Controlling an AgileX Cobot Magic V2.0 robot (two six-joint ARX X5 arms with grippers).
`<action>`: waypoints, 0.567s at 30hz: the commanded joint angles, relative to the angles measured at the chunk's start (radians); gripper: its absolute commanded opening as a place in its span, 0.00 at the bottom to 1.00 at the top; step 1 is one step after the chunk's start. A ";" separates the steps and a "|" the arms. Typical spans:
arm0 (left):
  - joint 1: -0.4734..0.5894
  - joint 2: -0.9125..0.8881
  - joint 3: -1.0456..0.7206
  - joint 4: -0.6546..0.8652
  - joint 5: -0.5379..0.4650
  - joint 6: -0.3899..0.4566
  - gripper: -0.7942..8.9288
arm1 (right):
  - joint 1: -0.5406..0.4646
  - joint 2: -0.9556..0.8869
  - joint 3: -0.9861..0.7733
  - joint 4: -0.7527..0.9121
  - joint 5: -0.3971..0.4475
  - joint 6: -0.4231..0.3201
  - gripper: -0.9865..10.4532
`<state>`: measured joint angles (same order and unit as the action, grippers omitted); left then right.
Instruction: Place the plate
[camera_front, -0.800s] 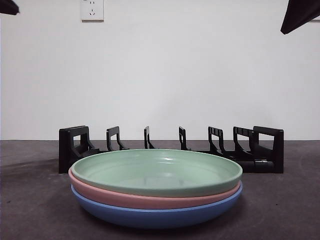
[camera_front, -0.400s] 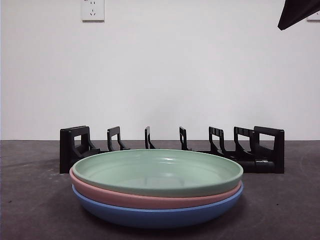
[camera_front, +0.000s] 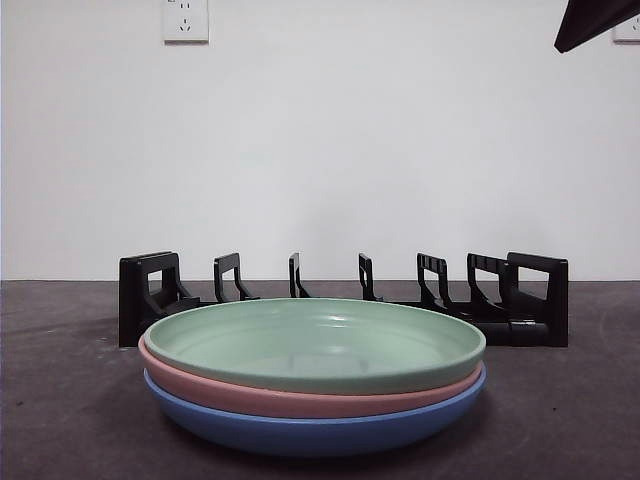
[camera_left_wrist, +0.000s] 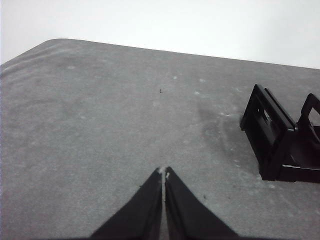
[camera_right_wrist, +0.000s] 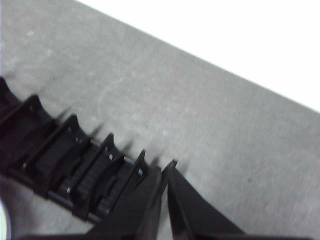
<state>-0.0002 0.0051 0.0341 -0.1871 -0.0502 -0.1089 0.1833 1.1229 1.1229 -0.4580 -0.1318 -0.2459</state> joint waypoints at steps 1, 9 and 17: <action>0.000 -0.002 -0.013 -0.023 -0.002 -0.009 0.09 | 0.003 0.005 0.011 0.020 0.000 0.010 0.10; 0.000 -0.002 -0.013 -0.023 -0.002 -0.009 0.09 | 0.007 -0.006 0.011 0.008 0.030 -0.050 0.10; 0.000 -0.002 -0.013 -0.023 -0.002 -0.009 0.09 | -0.051 -0.439 -0.430 0.244 0.127 -0.048 0.10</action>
<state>-0.0002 0.0051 0.0341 -0.1871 -0.0502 -0.1165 0.1356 0.7528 0.8089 -0.2848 -0.0219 -0.3065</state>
